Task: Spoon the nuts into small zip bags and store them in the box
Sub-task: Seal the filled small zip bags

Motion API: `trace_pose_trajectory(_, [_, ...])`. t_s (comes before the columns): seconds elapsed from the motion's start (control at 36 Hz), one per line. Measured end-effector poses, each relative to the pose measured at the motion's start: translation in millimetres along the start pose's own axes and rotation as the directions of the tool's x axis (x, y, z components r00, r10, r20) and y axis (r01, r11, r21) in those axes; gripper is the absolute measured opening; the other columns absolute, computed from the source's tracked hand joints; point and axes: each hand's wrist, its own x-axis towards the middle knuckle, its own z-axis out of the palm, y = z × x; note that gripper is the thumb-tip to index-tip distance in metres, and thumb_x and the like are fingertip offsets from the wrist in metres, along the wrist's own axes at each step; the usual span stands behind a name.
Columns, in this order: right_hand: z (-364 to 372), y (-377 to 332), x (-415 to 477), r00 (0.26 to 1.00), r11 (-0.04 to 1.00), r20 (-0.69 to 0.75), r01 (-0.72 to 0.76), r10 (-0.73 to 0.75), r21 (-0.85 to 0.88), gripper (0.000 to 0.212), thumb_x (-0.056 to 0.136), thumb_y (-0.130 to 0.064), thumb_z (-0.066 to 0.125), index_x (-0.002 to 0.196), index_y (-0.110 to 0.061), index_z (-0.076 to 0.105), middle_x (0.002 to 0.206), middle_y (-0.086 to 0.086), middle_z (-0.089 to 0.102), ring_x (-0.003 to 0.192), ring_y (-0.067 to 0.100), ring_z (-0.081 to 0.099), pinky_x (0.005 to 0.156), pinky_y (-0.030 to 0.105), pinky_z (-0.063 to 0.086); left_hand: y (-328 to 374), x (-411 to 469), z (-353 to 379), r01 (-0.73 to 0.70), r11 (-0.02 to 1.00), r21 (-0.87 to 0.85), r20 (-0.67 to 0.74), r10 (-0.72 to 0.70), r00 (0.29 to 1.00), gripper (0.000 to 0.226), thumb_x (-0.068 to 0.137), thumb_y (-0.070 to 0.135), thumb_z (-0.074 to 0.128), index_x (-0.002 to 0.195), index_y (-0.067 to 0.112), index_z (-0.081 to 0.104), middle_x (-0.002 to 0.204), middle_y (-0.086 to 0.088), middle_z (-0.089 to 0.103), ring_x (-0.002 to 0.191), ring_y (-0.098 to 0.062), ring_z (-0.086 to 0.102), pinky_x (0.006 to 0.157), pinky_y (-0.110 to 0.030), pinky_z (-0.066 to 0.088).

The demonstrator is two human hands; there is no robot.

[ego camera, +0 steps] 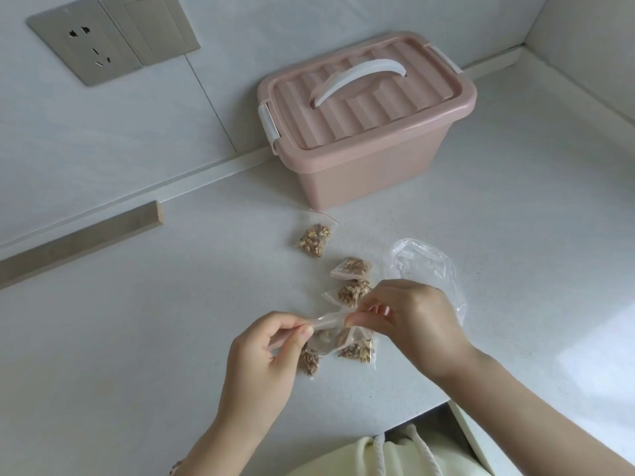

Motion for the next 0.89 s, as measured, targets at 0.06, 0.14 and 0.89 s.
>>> trace_pose_trajectory(0.06, [7.8,0.4,12.2,0.999,0.999,0.033,0.033,-0.033,-0.025,0.035,0.075,-0.053,0.054,0.066,-0.022,0.067,0.058,-0.011,0.061,0.048,0.004,0.054,0.041,0.024,0.048,-10.0,11.0,-3.2,0.044,0.999,-0.010,0.009,-0.044,0.999,0.018,0.081,0.004,0.066,0.071,0.020,0.065,0.073,0.015,0.070,0.071,0.004,0.064,0.065,-0.004,0.042])
trace_pose_trajectory(0.14, [15.4,1.4,37.7,0.991,0.993,0.062,0.119,-0.117,-0.024,0.023,0.078,-0.038,0.059,0.067,-0.019,0.067,0.062,-0.009,0.062,0.050,0.007,0.054,0.042,0.023,0.046,-18.8,32.1,-6.9,0.076,0.996,-0.043,0.005,-0.076,0.997,0.017,0.083,0.003,0.063,0.074,0.016,0.065,0.073,0.009,0.071,0.072,0.005,0.064,0.066,-0.004,0.042])
trace_pose_trajectory(0.89, [10.0,46.4,47.0,0.924,0.937,0.165,-0.327,0.344,-0.125,0.014,0.090,-0.024,0.056,0.095,-0.023,0.069,0.084,-0.012,0.065,0.078,0.006,0.058,0.070,0.019,0.046,-98.6,205.8,91.6,0.226,0.851,0.474,-0.078,-0.215,0.973,0.033,0.078,0.030,0.067,0.097,0.006,0.055,0.102,-0.010,0.054,0.101,-0.031,0.052,0.077,-0.034,0.042])
